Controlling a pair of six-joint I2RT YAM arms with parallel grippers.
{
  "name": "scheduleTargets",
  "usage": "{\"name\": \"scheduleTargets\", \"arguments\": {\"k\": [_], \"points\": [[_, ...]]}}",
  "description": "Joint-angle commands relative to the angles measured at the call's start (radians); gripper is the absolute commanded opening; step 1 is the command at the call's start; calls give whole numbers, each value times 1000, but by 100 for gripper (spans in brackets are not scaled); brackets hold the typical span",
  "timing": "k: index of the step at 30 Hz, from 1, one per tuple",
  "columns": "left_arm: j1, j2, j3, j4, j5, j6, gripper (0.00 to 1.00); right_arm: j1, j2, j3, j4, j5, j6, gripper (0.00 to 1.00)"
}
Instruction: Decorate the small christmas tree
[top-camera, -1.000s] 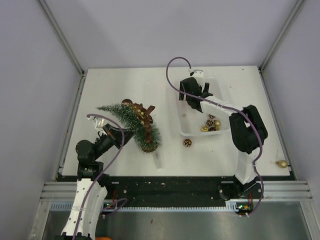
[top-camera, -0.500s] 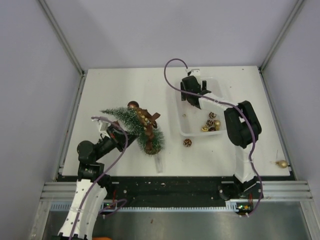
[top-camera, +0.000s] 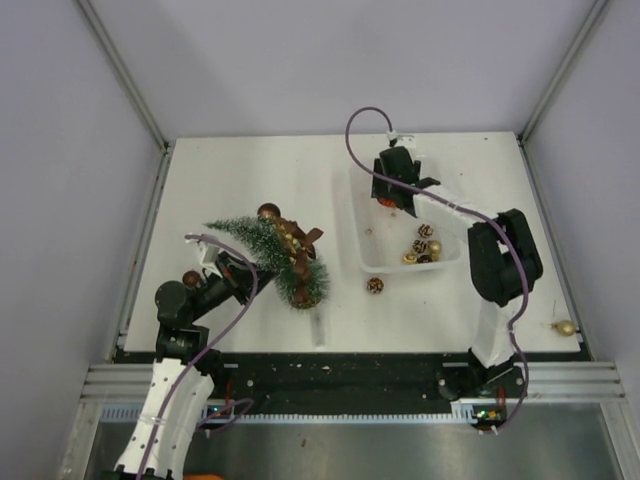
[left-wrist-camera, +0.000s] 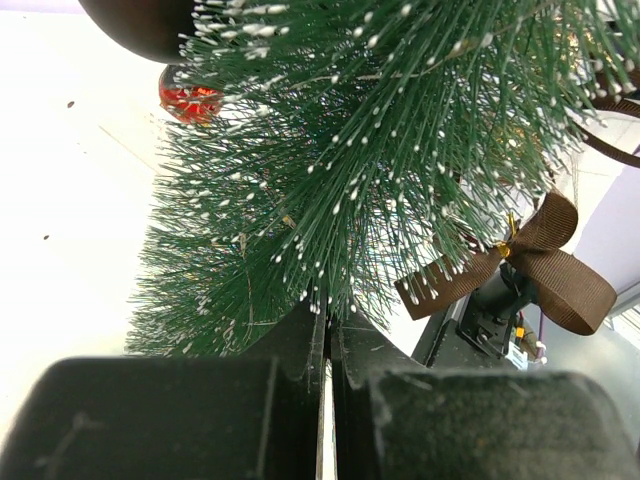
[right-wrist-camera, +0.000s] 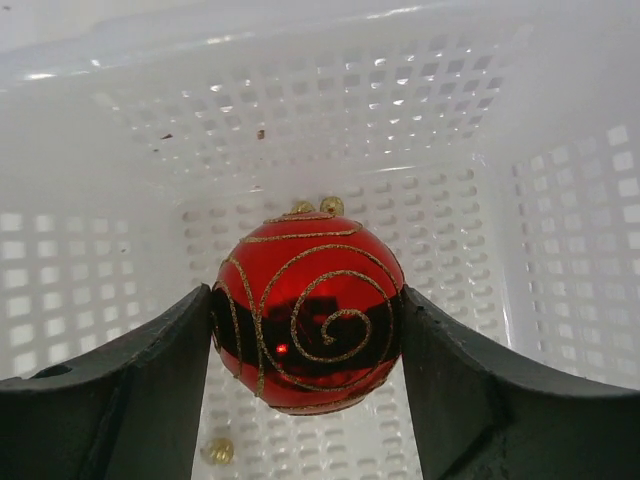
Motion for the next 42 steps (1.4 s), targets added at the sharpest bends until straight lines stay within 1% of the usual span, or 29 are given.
{"name": "scheduleTargets", "arguments": {"k": [1,3,5,9,12,15,18,23,27,36,42], "points": [[-10,-3,-12,61,8,19,0,-5,-271,-19,45,-143,50,54],[-12,-6,-12,61,6,21,0,-1,-358,-33,57,-201,70,51],[-12,-6,-14,59,5,23,0,9,-427,-35,58,-249,84,50],[-13,-2,-12,58,6,27,0,29,-544,-13,74,-391,137,47],[-16,1,-12,58,5,29,0,52,-581,28,133,-529,205,46],[-21,4,-12,58,5,33,0,123,-587,101,192,-583,229,46],[-22,9,-12,56,5,36,0,208,-555,196,224,-614,248,46],[-26,5,-14,56,-3,41,0,347,-448,362,249,-664,286,45],[-26,0,-14,51,-17,44,0,438,-362,459,247,-674,266,44],[-36,8,-14,42,-47,55,0,553,-242,606,243,-721,248,42],[-46,18,-14,50,-46,53,0,596,-211,620,249,-746,231,41]]}}
